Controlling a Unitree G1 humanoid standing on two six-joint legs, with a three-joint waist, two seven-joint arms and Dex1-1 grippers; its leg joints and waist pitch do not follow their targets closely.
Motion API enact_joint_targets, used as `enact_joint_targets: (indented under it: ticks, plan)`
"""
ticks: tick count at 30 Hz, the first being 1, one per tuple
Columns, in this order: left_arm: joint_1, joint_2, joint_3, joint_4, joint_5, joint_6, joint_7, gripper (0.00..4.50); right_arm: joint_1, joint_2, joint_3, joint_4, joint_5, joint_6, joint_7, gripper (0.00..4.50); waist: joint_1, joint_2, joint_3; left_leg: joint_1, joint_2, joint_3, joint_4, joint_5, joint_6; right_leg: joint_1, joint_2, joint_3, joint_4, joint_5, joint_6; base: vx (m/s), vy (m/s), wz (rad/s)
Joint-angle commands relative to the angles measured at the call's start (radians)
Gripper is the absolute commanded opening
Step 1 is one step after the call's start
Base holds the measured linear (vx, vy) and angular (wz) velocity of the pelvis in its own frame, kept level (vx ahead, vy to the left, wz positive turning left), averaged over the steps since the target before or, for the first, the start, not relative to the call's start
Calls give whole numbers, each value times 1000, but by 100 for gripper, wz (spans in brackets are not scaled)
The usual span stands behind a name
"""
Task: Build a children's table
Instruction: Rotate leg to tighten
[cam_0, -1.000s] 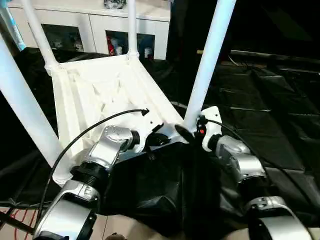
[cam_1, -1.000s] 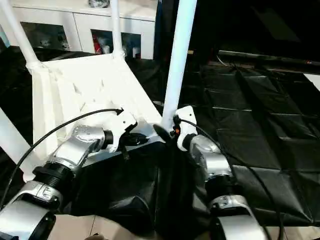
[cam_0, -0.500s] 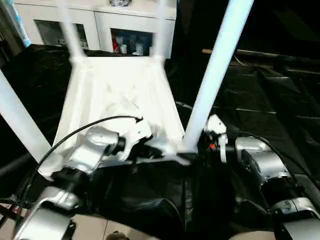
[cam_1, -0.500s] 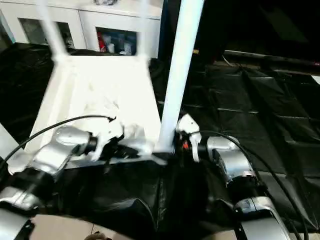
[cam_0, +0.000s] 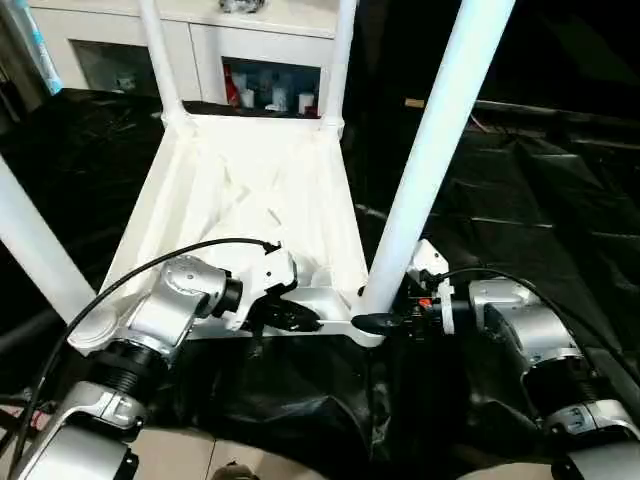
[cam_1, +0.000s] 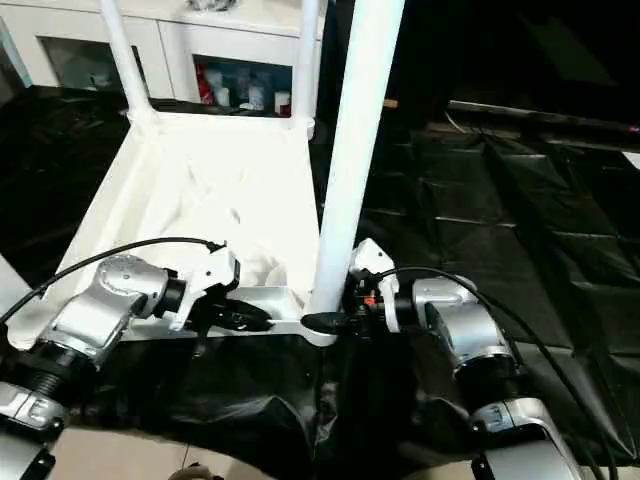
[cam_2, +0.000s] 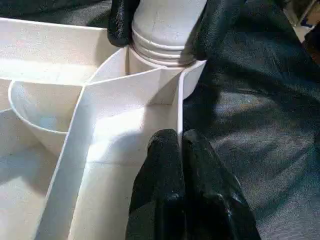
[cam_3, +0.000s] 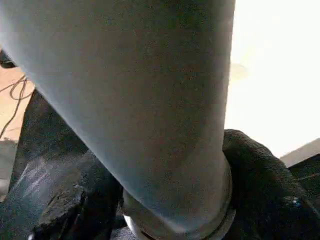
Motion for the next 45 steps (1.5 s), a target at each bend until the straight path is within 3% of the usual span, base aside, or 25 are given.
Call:
enact_joint_targets:
  ticks: [1,5,8,10,12,15,18,19,21,22,24,28,32,39,45]
  plan:
    - [-53,-74,23,15,-6,9,125,0,11,65,18,18,-3,-14,-77,265,-7,1,-59,5,35,-5,-71,-200,32,55,-84,64,-77,-340,-139,0,0,0]
    - [-89,-127,43,59,-1,13,220,0,-8,127,-19,83,-26,-4,-261,263,-21,-1,-54,10,27,-9,-71,-245,11,49,-87,57,-101,-503,-81,0,0,0]
    - [-119,-171,50,96,11,17,296,0,-18,184,-45,119,-35,9,-396,263,-23,4,-57,9,27,-11,-71,-233,12,49,-87,56,-102,-504,-69,0,0,0]
    - [-142,-207,56,125,18,18,350,0,-27,230,-61,145,-42,7,-493,263,-29,2,-55,12,26,-10,-72,-249,8,43,-85,54,-106,-522,-61,0,0,0]
    - [-166,-251,68,161,26,19,427,0,-49,290,-93,195,-55,-15,-636,263,-32,8,-58,9,28,-12,-73,-236,3,44,-87,56,-103,-493,-69,0,0,0]
    - [-176,-276,72,182,35,11,474,0,-76,335,-123,238,-55,-36,-743,263,-35,8,-61,7,28,-12,-74,-226,4,47,-85,58,-96,-439,-84,0,0,0]
    - [-172,-290,68,179,38,7,482,0,-93,367,-119,259,-68,-79,-790,263,-35,9,-65,1,29,-9,-73,-190,16,53,-84,63,-81,-338,-115,0,0,0]
    - [-167,-289,64,173,37,8,471,0,-95,375,-120,256,-60,-87,-777,298,-34,8,-66,1,29,-7,-71,-171,27,54,-82,65,-75,-290,-128,0,0,0]
    - [-156,-283,57,169,37,2,444,0,-102,390,-136,257,-40,-89,-760,298,-33,6,-65,-1,28,-5,-72,-163,37,55,-82,65,-75,-277,-135,0,0,0]
    - [-139,-266,51,157,35,-4,412,0,-105,386,-136,247,-29,-78,-723,338,-32,9,-63,0,28,-5,-73,-165,41,57,-84,65,-77,-299,-132,0,0,0]
    - [-133,-257,48,153,34,-9,398,0,-106,379,-127,242,-29,-77,-697,340,-33,5,-62,1,29,-5,-74,-179,42,56,-84,64,-81,-326,-125,0,0,0]
    - [-118,-223,47,133,21,-10,352,0,-92,323,-69,211,-51,-78,-582,388,-36,8,-60,1,30,-6,-76,-194,40,55,-85,65,-83,-350,-121,0,0,0]
    - [-109,-190,43,118,13,-16,284,0,-73,248,-18,183,-86,-105,-462,388,-38,7,-60,-1,30,-5,-74,-182,50,57,-85,66,-81,-333,-122,0,0,0]
    - [-82,-128,14,71,4,-30,150,0,-31,142,23,93,-68,-126,-231,388,-32,6,-62,0,33,-3,-71,-160,68,57,-82,67,-71,-263,-156,0,0,0]
    - [-33,-54,-3,1,-20,-40,8,0,11,42,55,14,-36,-94,-48,388,-14,6,-61,2,39,-2,-72,-174,67,59,-82,66,-71,-281,-155,0,0,0]
